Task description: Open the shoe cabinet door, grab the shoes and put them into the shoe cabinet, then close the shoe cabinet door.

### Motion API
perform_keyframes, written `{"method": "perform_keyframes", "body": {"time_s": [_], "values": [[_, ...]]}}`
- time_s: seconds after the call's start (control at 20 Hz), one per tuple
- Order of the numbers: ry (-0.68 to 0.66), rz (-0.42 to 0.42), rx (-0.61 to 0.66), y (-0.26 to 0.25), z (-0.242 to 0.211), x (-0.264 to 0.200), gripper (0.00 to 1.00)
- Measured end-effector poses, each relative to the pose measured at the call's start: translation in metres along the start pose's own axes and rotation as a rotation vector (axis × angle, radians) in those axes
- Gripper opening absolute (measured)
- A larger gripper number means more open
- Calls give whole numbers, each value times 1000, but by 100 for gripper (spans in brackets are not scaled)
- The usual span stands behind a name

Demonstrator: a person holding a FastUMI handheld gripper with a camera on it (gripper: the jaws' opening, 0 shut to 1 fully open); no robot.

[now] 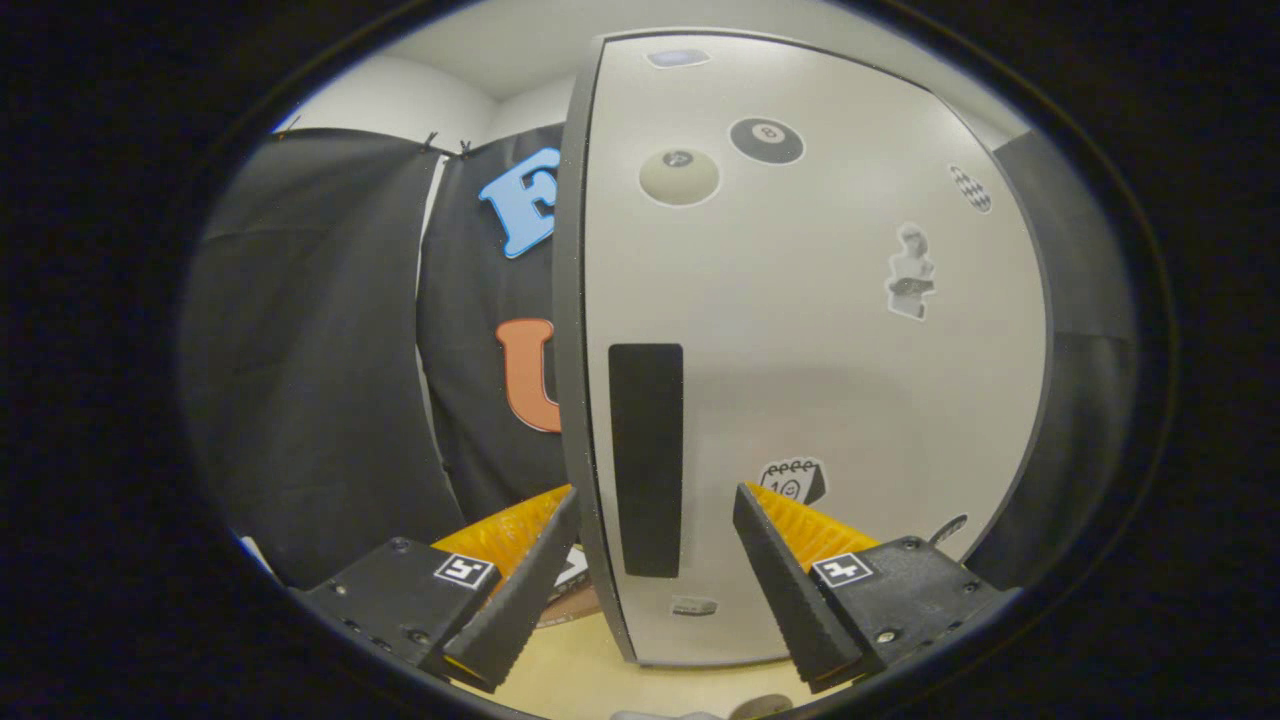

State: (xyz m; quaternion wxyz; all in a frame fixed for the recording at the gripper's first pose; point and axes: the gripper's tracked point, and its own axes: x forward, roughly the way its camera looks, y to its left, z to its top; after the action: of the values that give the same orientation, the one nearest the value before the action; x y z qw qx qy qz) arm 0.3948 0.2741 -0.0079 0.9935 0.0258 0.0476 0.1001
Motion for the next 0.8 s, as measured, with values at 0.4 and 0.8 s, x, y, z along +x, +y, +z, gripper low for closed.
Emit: {"method": "perform_keyframes", "body": {"time_s": [0.4,0.8], "values": [[34,-36,-6,3,-8,12,41],[69,76,-15,1,-10,-14,30]]}}
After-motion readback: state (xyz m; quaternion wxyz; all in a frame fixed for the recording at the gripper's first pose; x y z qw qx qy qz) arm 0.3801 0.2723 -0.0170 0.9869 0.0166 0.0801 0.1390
